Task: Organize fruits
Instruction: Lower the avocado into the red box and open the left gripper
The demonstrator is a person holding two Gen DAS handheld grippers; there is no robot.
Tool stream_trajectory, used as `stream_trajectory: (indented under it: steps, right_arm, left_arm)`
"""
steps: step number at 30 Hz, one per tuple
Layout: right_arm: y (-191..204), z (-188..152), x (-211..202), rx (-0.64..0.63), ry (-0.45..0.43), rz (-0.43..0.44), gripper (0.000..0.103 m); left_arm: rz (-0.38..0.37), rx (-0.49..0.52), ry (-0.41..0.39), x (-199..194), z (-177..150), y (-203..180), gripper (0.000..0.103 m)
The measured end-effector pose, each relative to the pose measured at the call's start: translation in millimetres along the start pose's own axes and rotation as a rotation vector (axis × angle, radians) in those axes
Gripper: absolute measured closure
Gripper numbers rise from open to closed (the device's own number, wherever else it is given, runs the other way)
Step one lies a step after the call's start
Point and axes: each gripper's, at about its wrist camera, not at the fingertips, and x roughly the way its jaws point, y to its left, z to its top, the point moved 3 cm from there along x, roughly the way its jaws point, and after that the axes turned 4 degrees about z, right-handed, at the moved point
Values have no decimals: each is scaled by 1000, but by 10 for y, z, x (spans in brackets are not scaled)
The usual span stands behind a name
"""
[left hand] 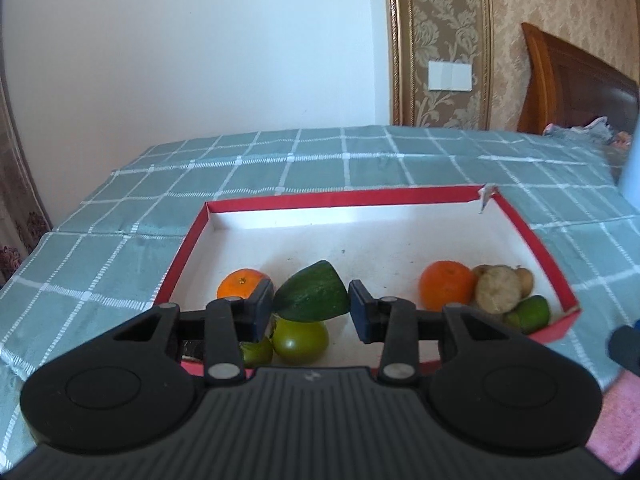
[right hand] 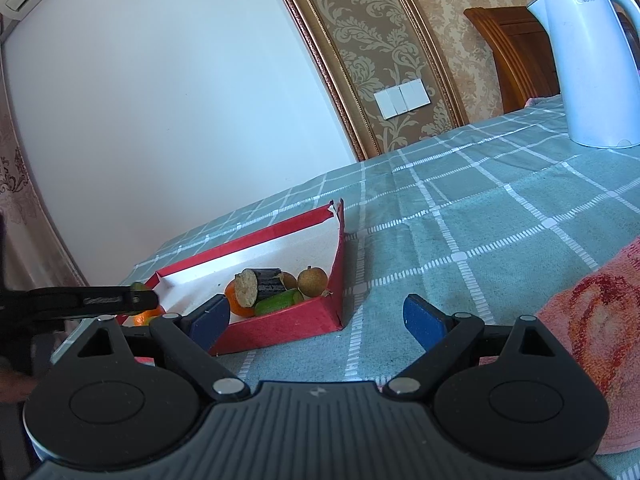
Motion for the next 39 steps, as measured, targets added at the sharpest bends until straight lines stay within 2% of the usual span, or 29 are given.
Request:
stream_trajectory:
  steps: [10, 34, 36, 37, 38, 39]
  right_arm:
    - [-11, -4, -10, 1, 2, -2, 9]
    - [-36, -23, -6, 2, 4, -12, 9]
    - [-38, -22, -8, 2, 3, -12, 9]
    - [-28, -21, -2, 2, 3, -12, 9]
    - [-31, -22, -3, 3, 2, -13, 9]
    - [-29, -21, 1, 3, 3, -13, 9]
  left_arm:
    - [17, -16, 31, 256, 20, 9, 66]
    - [-2, -18, 61, 454, -46, -46, 63]
    - [-15, -16, 62, 446, -52, -50, 55]
    - [-26, -16, 62, 436, -56, -55, 42]
    - [-38, -20, 55, 415, -61, -58, 24]
    - [-47, -23, 37, 372, -60, -58, 15]
